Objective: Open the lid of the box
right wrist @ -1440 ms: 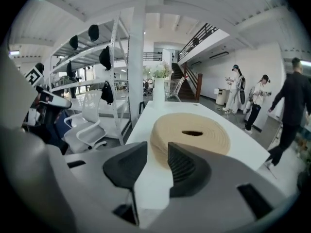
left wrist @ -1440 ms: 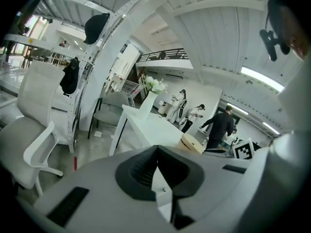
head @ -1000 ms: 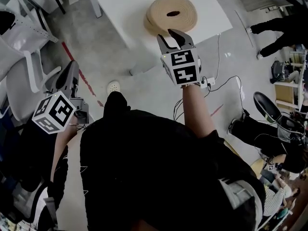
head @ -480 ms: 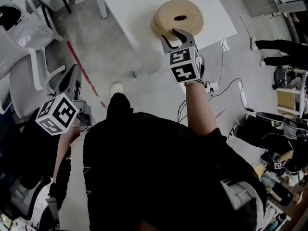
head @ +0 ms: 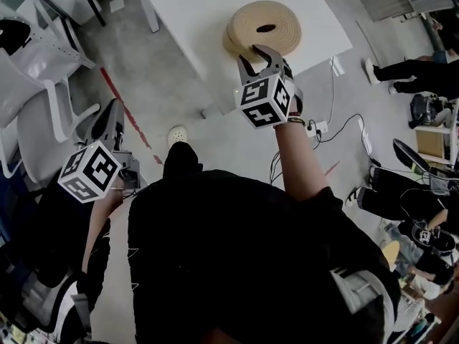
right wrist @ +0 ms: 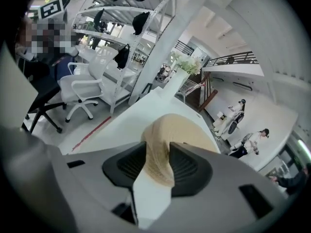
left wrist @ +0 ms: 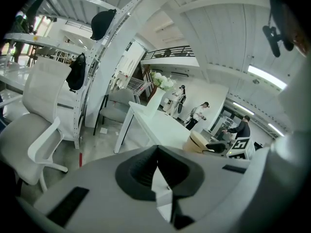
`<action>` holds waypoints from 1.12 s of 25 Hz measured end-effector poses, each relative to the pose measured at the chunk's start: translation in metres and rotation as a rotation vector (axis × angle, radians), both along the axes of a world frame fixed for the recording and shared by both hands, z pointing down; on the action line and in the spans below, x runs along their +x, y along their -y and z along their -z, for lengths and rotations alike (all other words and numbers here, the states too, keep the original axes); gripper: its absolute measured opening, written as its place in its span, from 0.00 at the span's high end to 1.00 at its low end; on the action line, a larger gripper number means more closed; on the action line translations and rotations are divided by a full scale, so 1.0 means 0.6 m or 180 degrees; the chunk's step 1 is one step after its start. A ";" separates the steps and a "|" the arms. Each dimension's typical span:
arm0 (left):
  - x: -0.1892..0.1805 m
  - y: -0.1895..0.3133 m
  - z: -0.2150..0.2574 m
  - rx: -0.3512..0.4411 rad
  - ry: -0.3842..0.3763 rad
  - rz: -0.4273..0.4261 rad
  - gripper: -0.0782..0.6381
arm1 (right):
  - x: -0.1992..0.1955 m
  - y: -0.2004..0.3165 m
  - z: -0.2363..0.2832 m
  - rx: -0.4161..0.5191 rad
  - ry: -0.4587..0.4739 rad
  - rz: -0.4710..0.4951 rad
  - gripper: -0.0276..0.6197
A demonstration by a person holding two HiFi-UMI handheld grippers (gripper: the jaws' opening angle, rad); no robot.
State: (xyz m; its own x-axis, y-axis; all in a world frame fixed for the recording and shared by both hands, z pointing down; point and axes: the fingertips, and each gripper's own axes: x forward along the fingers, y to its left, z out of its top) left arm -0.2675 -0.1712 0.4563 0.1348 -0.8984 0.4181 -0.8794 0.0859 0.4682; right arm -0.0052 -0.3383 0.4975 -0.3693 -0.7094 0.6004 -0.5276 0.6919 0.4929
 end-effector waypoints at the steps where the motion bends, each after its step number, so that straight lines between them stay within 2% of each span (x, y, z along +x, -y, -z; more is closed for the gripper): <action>1: 0.002 0.001 0.001 0.0000 -0.0004 -0.0006 0.88 | 0.001 -0.001 -0.001 0.0017 -0.0018 0.0003 0.72; 7: 0.009 0.000 0.003 0.0003 -0.0019 -0.0029 0.88 | 0.004 0.000 -0.007 0.0307 -0.0287 0.0042 0.73; 10: 0.009 -0.004 0.000 -0.0010 -0.0035 -0.0016 0.88 | 0.008 0.004 -0.008 0.0327 -0.0324 -0.0047 0.79; 14: 0.010 -0.011 -0.001 -0.0008 -0.0048 0.0002 0.88 | 0.007 0.005 -0.010 0.0314 -0.0369 -0.0093 0.79; 18: 0.011 -0.014 0.001 0.0000 -0.0056 0.0003 0.88 | 0.004 0.007 -0.011 0.0196 -0.0242 -0.0146 0.79; 28: 0.016 -0.017 0.004 0.0024 -0.0040 0.0007 0.88 | 0.011 0.004 -0.010 -0.0104 0.0286 -0.0412 0.81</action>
State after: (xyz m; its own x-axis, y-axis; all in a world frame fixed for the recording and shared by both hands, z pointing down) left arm -0.2578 -0.1609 0.4539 0.1381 -0.9017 0.4097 -0.8733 0.0843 0.4799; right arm 0.0012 -0.3404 0.5037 -0.3293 -0.7351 0.5926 -0.6543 0.6302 0.4180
